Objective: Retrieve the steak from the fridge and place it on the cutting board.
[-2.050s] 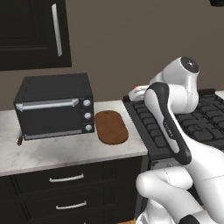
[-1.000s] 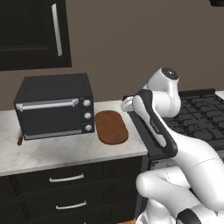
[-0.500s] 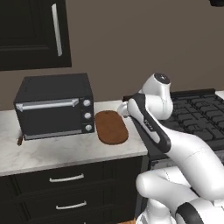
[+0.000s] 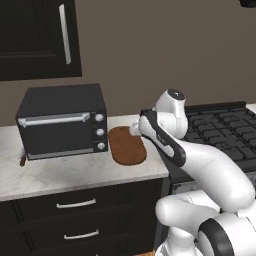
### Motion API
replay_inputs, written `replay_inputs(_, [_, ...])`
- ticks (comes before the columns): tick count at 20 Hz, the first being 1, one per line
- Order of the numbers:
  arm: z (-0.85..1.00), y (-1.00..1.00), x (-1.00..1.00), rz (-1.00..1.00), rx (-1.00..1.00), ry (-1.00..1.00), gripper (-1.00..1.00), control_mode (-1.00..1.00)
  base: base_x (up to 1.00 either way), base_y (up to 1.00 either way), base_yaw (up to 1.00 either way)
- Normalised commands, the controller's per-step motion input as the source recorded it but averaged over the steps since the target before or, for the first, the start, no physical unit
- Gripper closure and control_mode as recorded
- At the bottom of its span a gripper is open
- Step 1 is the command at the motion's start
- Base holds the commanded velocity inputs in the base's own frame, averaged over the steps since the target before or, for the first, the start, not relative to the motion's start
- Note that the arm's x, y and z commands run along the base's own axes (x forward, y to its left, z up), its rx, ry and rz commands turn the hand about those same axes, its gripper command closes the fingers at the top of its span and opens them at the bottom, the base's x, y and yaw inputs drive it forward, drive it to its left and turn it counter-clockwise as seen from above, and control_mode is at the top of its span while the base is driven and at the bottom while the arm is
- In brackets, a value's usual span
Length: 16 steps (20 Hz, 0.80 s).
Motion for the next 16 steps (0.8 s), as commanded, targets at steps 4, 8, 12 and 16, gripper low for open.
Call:
replay_inputs(4, [-0.26, 0.02, 0.26, -0.02, 0.0, 0.01, 1.0, -1.0, 0.0, 0.0, 0.0])
replay_inputs(8, [-0.25, 0.0, 0.26, -0.02, 0.0, 0.01, 1.0, -1.0, 0.0, 0.0, 0.0])
replay_inputs(12, [-0.26, 0.0, 0.3, -0.02, 0.0, 0.01, 1.0, -1.0, 0.0, 0.0, 0.0])
replay_inputs(16, [-0.3, 0.05, 0.34, -0.02, 0.0, 0.02, 1.0, -1.0, 0.0, 0.0, 0.0])
